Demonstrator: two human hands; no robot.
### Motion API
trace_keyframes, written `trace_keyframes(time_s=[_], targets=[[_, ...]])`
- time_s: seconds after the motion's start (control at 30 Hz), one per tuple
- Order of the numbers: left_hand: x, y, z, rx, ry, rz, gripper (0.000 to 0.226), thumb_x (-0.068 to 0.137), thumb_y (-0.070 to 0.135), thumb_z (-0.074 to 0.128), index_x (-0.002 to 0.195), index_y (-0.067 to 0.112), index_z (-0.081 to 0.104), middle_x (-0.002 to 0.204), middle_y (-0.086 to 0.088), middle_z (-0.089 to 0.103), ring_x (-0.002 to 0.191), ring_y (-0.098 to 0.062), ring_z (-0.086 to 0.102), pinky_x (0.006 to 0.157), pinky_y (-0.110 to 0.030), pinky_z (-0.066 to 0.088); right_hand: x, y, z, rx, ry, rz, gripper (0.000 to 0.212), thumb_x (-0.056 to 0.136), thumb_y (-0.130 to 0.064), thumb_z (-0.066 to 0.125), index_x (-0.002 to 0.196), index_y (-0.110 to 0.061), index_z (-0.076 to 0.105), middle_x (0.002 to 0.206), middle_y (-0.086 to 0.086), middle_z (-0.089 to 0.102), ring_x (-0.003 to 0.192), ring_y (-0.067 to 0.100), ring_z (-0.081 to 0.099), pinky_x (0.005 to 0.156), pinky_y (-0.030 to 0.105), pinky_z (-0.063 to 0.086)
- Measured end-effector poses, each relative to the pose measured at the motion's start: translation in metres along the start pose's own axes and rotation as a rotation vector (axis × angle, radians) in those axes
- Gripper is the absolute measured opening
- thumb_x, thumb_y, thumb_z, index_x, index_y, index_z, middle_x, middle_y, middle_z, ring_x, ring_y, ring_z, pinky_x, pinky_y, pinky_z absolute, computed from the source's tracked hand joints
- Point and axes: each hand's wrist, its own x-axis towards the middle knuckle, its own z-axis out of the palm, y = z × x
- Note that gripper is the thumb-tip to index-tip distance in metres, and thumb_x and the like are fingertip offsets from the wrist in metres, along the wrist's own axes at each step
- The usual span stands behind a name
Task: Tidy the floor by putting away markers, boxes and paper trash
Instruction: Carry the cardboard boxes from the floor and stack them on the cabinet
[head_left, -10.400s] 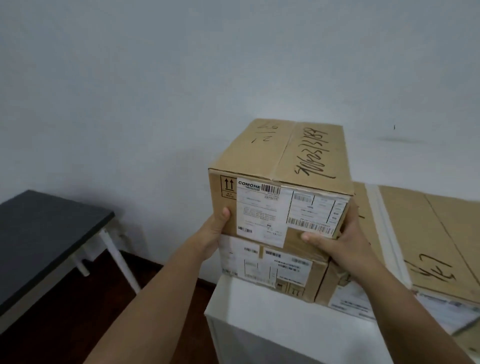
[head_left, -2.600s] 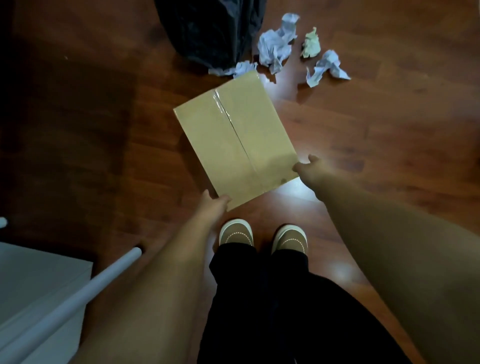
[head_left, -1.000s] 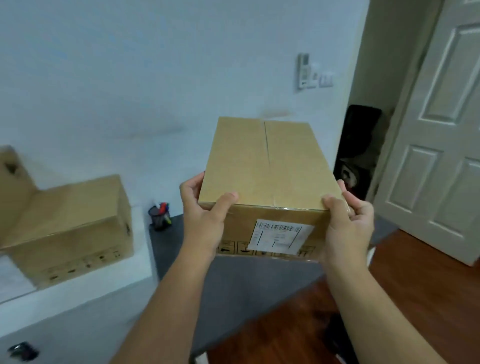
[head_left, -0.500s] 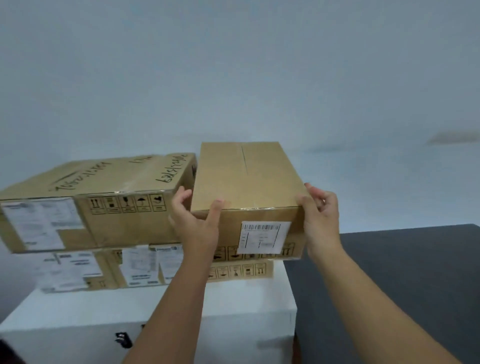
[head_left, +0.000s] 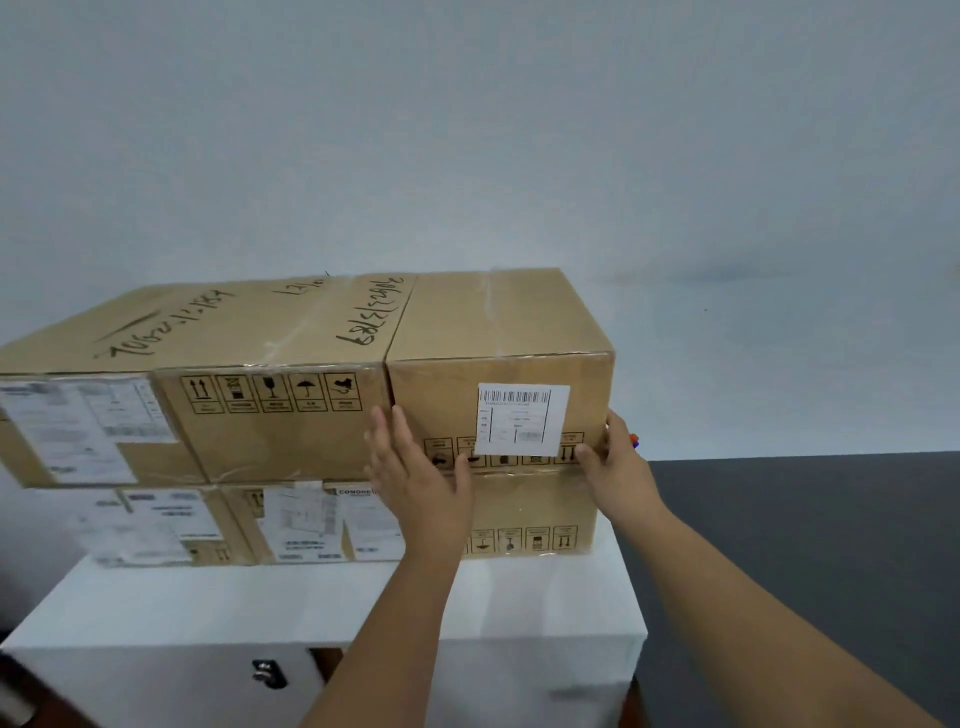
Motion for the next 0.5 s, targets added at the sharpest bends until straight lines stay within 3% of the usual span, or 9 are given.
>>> trace_keyframes(time_s=[0.07, 0.17, 0.27, 0.33, 0.5], targets=[[-0.014, 0.017, 0.004, -0.063, -0.022, 0.015, 0.101, 0.081, 0.019, 0.074, 0.157, 0.014, 0.008, 0.166, -0.002, -0.001, 0.153, -0.026, -0.001, 0.121, -0.056, 0.005, -0.006, 0.005, -0.008, 0.051, -0.044, 0.013, 0.067, 0.096, -0.025, 0.056, 0.152, -0.037, 0.021, 0.144, -0.006, 0.05, 0.13, 0.017, 0.05, 0.099, 0.033, 0.043], [-0.046, 0.054, 0.016, -0.152, -0.102, 0.165, 0.094, 0.079, 0.016, 0.07, 0.154, 0.019, 0.014, 0.165, 0.001, 0.002, 0.152, -0.022, 0.0, 0.12, -0.059, 0.011, -0.025, 0.027, -0.035, 0.105, -0.012, 0.061, 0.072, 0.094, -0.03, 0.06, 0.152, -0.036, 0.019, 0.152, -0.006, 0.039, 0.128, 0.008, 0.044, 0.097, 0.023, 0.039], [-0.087, 0.101, 0.035, -0.256, -0.253, 0.342, 0.08, 0.077, 0.02, 0.063, 0.148, 0.02, 0.027, 0.162, 0.002, 0.011, 0.152, -0.02, 0.007, 0.12, -0.054, 0.018, -0.051, 0.071, -0.09, 0.065, 0.048, 0.161, 0.07, 0.092, -0.034, 0.062, 0.151, -0.037, 0.024, 0.158, -0.003, 0.031, 0.141, 0.016, 0.034, 0.11, 0.039, 0.038], [-0.12, 0.133, 0.052, -0.286, -0.425, 0.453, 0.071, 0.078, 0.02, 0.063, 0.144, 0.019, 0.038, 0.16, 0.0, 0.02, 0.15, -0.023, 0.015, 0.119, -0.05, 0.021, -0.075, 0.108, -0.14, 0.002, 0.111, 0.272, 0.069, 0.091, -0.035, 0.064, 0.15, -0.035, 0.028, 0.157, 0.001, 0.032, 0.142, 0.023, 0.035, 0.11, 0.042, 0.038], [-0.225, 0.206, 0.101, -0.214, -1.019, 0.577, 0.048, 0.086, 0.029, 0.063, 0.133, 0.028, 0.051, 0.153, 0.004, 0.033, 0.144, -0.022, 0.025, 0.116, -0.037, 0.025, -0.178, 0.197, -0.286, -0.077, 0.34, 0.561, 0.068, 0.091, -0.032, 0.065, 0.149, -0.03, 0.03, 0.151, 0.011, 0.039, 0.131, 0.03, 0.047, 0.089, 0.033, 0.042]])
